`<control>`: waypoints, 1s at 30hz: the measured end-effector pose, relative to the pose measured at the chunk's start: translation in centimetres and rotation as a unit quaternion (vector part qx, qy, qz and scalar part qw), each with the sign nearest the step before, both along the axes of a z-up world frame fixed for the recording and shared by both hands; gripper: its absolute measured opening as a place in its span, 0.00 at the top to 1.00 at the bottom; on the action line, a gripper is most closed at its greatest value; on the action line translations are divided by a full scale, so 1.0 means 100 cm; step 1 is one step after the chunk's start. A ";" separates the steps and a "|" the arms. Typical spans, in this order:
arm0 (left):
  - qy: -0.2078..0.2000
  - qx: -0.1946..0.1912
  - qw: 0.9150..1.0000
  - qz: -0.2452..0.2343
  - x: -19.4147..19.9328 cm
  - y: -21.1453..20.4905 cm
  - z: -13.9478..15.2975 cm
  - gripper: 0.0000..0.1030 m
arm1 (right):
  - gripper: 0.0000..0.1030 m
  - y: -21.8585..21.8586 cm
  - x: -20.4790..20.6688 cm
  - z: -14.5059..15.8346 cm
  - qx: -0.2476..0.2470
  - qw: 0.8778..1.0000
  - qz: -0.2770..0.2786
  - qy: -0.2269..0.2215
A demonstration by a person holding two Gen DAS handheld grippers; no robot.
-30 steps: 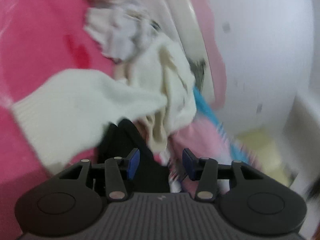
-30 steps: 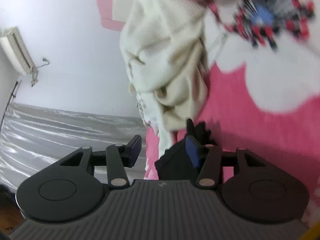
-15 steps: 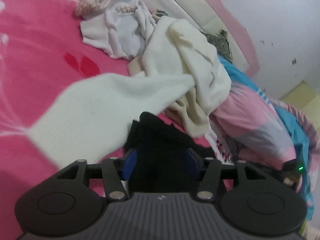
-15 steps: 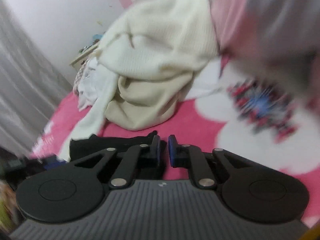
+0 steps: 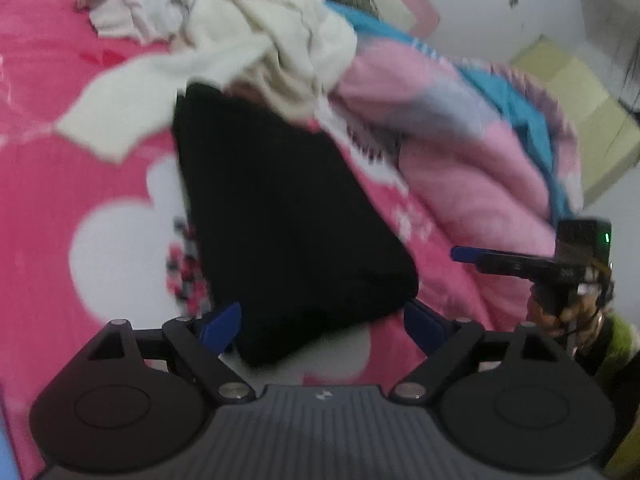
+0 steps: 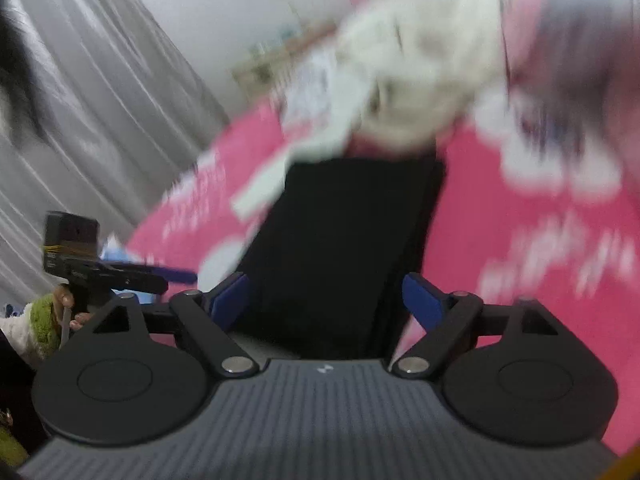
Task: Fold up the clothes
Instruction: 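Lay the folded T-shirt down and open both grippers, then grasp the folded T-shirt edge with the right gripper and straighten it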
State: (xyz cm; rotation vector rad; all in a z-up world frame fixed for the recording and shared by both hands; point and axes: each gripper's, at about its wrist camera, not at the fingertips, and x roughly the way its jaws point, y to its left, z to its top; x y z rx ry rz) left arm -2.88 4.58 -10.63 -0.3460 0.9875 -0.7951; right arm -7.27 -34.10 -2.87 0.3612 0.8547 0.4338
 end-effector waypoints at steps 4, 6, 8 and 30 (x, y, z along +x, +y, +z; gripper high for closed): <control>-0.047 0.079 0.996 -0.003 -0.029 -0.011 -0.010 0.27 | 0.41 0.030 -0.008 -0.021 -0.120 0.992 0.030 0.017; -0.085 0.125 0.988 -0.019 -0.040 -0.019 -0.011 0.32 | 0.46 0.049 -0.017 -0.025 -0.212 0.975 0.069 -0.017; -0.123 0.168 0.977 -0.040 -0.047 -0.031 -0.012 0.41 | 0.48 0.061 -0.023 -0.031 -0.271 0.956 0.103 -0.039; -0.265 0.270 0.907 -0.185 -0.060 -0.055 -0.005 0.93 | 0.97 0.052 -0.019 -0.042 -0.282 0.941 0.184 -0.026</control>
